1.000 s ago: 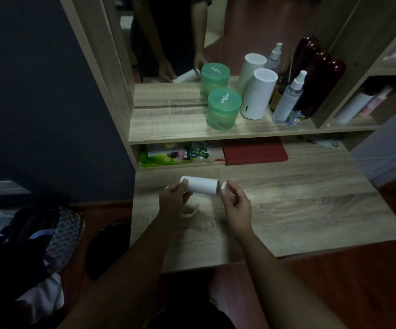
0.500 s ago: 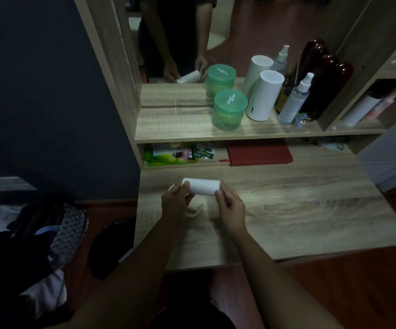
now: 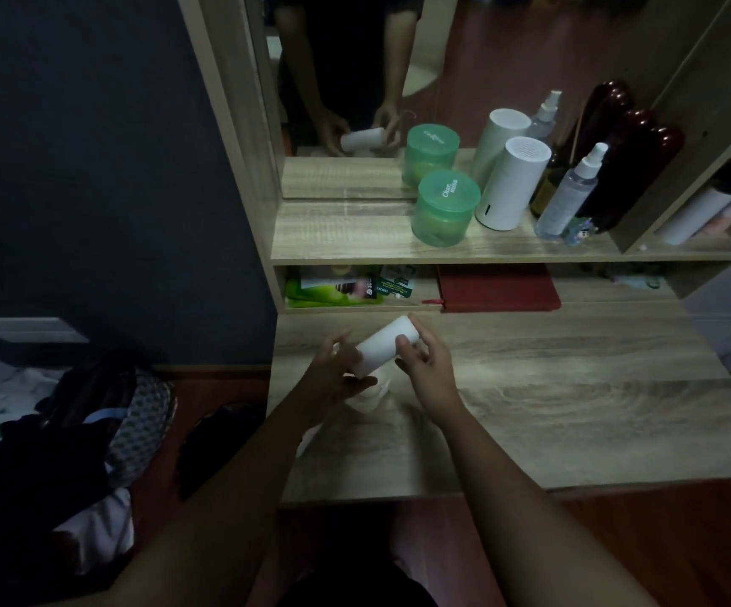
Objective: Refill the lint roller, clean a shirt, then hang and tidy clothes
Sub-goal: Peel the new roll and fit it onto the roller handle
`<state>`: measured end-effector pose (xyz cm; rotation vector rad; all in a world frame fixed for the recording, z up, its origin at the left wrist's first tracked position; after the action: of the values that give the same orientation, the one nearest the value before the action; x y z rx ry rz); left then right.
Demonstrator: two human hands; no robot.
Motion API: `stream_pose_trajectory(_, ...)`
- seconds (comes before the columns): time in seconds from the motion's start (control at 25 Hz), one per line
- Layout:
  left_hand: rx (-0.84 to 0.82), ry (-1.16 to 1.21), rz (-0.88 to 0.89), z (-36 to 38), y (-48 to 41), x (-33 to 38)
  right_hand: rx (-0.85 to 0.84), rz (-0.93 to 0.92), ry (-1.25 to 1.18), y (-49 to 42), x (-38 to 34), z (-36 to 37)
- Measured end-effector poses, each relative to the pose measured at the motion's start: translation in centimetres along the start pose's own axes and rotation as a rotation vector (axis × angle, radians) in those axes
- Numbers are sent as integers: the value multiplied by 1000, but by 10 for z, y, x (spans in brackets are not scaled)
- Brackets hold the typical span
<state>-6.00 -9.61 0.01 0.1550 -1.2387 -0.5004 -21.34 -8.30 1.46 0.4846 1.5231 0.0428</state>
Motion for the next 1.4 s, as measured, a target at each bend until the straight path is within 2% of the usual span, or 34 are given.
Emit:
stream_pose_trajectory(0.12, -208, -130, -24, 4, 9, 10, -128, 82, -75, 0, -4, 13)
stream_pose_trajectory(0.2, -263, -163, -41, 8, 15, 16, -170, 103, -90, 1, -6, 20)
stream_pose_trajectory(0.32, -288, -241, -22, 5, 16, 18, -200, 97, -53, 2, -9, 34)
stream_pose_trajectory(0.52, -295, -363, 23, -4, 19, 21, -247, 165, -138, 2, -3, 52)
stream_pose_trajectory(0.84, -256, -294, 14, -9, 13, 25, -279, 210, -149, 5, 2, 62)
stream_pose_trajectory(0.92, -244, -283, 33, -11, 10, 28, -225, 198, -107, 0, 5, 59)
stream_pose_trajectory(0.96, -237, -278, 44, -12, 8, 30, -120, 181, -45, -4, 10, 50)
stream_pose_trajectory(1.08, -211, -252, 59, -14, 2, 34, 391, 175, 274, 1, 28, 5)
stream_pose_trajectory(1.12, -209, -259, 70, -14, 0, 37, 482, 221, 359, 8, 37, -2)
stream_pose_trajectory(1.16, -205, -271, 77, -15, -1, 39, 503, 281, 418, 13, 48, -3)
stream_pose_trajectory(1.28, -183, -307, 82, -20, -6, 41, 428, 491, 495, 19, 81, 5)
stream_pose_trajectory(1.4, -177, -337, 90, -25, -8, 41, 371, 523, 590, 11, 92, 14)
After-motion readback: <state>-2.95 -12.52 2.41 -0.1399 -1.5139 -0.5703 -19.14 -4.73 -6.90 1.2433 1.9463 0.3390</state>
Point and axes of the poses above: each hand's wrist, its own y-axis away from the middle knuckle, its own z-axis out of the palm, x = y × z, the point moved 9 cm from there along -y, towards the middle knuckle, and after that the axes turned 11 degrees about z, right-handed, at the moved point
